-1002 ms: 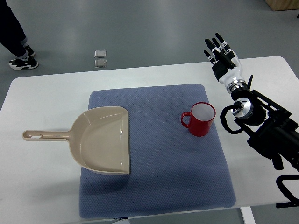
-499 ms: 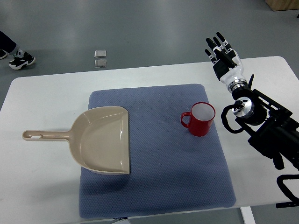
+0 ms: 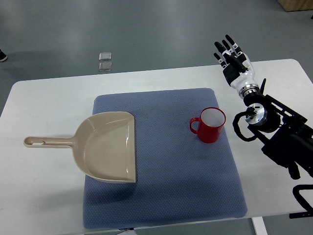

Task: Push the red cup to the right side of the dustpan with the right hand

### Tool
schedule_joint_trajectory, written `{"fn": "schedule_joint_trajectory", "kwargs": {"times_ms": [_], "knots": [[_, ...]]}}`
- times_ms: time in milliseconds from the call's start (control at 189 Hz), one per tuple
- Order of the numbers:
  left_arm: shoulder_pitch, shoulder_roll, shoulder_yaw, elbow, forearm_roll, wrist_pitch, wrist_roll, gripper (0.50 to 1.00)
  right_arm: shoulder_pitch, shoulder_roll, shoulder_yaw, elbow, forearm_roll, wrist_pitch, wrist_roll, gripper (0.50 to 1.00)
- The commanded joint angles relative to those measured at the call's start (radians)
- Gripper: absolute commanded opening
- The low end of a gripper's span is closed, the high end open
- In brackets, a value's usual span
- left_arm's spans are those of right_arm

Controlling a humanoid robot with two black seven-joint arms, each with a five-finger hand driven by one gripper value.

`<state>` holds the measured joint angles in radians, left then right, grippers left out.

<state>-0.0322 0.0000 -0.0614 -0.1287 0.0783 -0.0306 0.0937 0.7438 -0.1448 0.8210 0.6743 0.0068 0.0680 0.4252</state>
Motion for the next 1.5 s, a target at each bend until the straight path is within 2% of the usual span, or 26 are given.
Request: {"fn": "schedule_joint_trajectory", "kwargs": {"times_ms": [0,133,424,546,674,817,981,1199,1400,1496], "knots": [[0.0,0.0,0.0,0.0,0.0,0.0,0.0,1.0,-0.015,-0.05,-0.003,0.027,0.001,0.009,0.0,0.928],[0.0,0.0,0.0,0.0,0.0,0.0,0.0,1.0,-0.058,-0.113,-0.005,0.07,-0.016,0.038,0.0,0.928],[0.0,0.0,0.0,0.0,0.0,0.0,0.0,1.0,-0.184,-0.231,-0.003,0.222,-0.225,0.122,0.006,0.928],[0.0,0.0,0.0,0.0,0.0,0.0,0.0,1.0,-0.231,-0.268,0.0,0.251,-0.315,0.199,0.038,0.928],[0.0,0.0,0.0,0.0,0.0,0.0,0.0,1.0,-0.27,-0.302,-0.002,0.263,-0.39,0.242,0.06,0.928],[0.0,0.0,0.0,0.0,0.0,0.0,0.0,1.0,-0.311,-0.329,0.001,0.278,-0.481,0.303,0.115,0.928],[0.0,0.0,0.0,0.0,0.0,0.0,0.0,1.0,-0.33,-0.323,0.004,0.283,-0.585,0.294,0.124,0.928],[0.0,0.0,0.0,0.0,0.0,0.0,0.0,1.0,-0.333,-0.309,0.004,0.283,-0.68,0.24,0.127,0.928],[0.0,0.0,0.0,0.0,0.0,0.0,0.0,1.0,-0.337,-0.311,0.004,0.283,-0.763,0.237,0.185,0.928],[0.0,0.0,0.0,0.0,0.0,0.0,0.0,1.0,-0.343,-0.311,0.004,0.283,-0.78,0.239,0.186,0.928]]}}
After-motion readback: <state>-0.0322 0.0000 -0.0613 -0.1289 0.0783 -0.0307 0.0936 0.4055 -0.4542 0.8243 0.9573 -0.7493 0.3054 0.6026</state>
